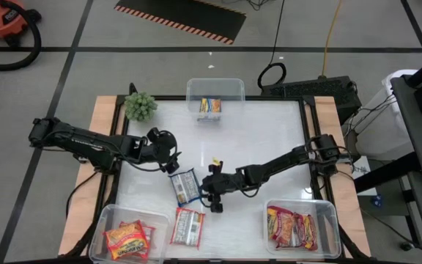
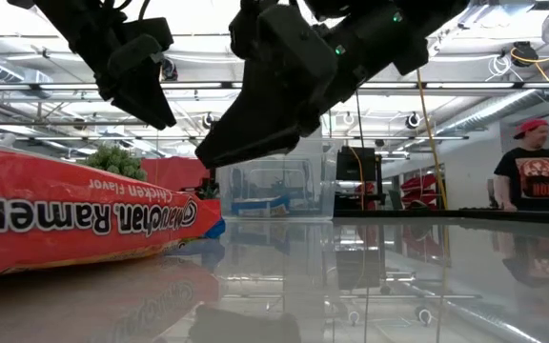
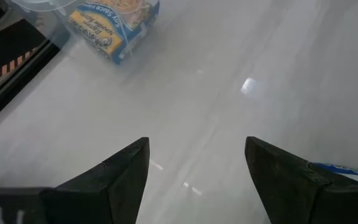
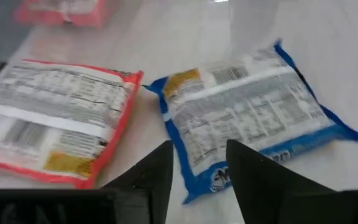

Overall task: Sort Maruchan noodles
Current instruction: Put the blue noodle pack into the top transparent bin

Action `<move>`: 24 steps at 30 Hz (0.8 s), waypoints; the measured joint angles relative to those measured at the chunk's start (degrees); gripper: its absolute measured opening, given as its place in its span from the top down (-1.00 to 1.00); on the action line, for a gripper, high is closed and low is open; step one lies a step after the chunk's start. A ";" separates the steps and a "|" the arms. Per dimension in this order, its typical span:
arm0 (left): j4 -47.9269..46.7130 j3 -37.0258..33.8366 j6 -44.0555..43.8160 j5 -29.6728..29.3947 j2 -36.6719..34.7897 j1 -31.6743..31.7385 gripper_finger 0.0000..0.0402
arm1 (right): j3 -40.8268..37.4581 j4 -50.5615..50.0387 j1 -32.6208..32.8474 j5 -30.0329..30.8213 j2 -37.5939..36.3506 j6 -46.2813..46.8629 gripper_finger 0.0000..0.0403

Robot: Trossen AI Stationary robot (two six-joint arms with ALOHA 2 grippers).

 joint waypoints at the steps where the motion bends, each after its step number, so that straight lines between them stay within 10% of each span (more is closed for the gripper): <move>1: 0.00 0.00 0.26 0.17 0.01 0.00 -0.34 | 0.00 -0.37 0.14 0.59 0.00 1.07 0.27; 18: 0.25 0.02 2.00 1.00 0.00 0.00 -0.34 | -0.01 2.43 -0.14 -3.78 5.93 -2.92 0.05; 24: 0.57 0.04 1.53 1.01 0.00 0.00 -0.34 | -0.02 3.00 -0.79 3.86 7.10 -5.71 0.03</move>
